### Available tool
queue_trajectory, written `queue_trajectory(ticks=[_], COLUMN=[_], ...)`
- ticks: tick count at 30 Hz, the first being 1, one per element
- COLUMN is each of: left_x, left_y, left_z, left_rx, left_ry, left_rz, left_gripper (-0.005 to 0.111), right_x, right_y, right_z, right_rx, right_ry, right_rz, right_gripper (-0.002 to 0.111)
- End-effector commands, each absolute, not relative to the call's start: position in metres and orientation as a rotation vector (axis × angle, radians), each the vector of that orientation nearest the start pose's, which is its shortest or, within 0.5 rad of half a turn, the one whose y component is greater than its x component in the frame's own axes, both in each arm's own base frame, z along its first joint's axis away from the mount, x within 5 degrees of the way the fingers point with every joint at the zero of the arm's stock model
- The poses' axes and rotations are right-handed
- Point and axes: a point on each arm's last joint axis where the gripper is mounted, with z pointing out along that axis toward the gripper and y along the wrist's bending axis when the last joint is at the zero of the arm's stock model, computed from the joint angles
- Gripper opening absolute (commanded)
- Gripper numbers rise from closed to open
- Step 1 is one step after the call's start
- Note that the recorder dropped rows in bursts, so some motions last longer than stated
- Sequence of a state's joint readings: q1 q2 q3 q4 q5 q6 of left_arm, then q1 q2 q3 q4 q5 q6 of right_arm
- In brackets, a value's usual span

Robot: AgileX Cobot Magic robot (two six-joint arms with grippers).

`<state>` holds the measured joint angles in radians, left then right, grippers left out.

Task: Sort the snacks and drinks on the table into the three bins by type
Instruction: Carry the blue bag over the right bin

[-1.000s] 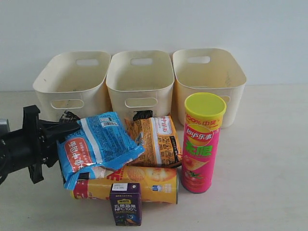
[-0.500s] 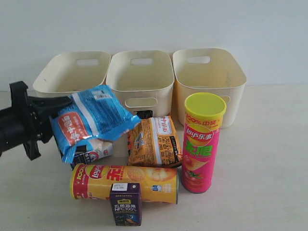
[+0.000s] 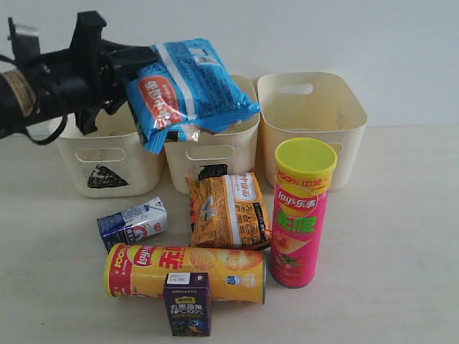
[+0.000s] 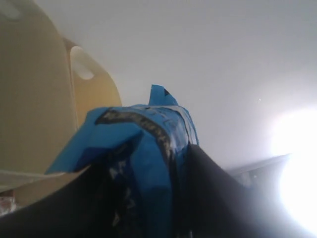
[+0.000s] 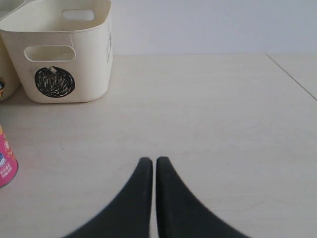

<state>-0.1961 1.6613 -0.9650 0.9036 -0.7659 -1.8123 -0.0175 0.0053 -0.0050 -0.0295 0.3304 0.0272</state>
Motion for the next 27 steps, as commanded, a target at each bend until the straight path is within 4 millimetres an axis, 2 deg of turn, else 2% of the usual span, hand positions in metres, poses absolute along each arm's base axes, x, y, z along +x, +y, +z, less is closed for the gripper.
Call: queue_trajectory(ticks=[1,4,6,16,20,27], left_x=[0.358,0.369,0.376,0.398,0.403,0.416], left_y=[-0.141,-0.157,-0.170,-0.232,-0.249,-0.269], left_z=[0.293,0.301,0.304,0.300,0.301,0.303], left_rx=[-0.230,-0.194,-0.122,0.093,0.152,0.165], left_ry=[1.793,1.781,1.777,1.818,1.808,1.774], left_rz=[-1.377,-1.371,-1.307,-1.011,-0.949,-0.958], left_gripper=[0.004,0.004,0.004,0.004,0.004,0.004], right_x=[0.054,0.054,0.054,0.054,0.054,0.054], right_y=[-0.002,-0.002,-0.002,-0.002,-0.002,-0.002], right_z=[0.184,0.184,0.184,0.184,0.184,0.184], right_rx=[0.014,0.014,0.014,0.014,0.014,0.014], right_ry=[1.806,1.806,1.806,1.806,1.806,1.806], right_rz=[-0.029,-0.029,-0.029,-0.029,-0.029,-0.029], right_gripper=[0.000,0.000,0.000,0.000,0.000,0.000])
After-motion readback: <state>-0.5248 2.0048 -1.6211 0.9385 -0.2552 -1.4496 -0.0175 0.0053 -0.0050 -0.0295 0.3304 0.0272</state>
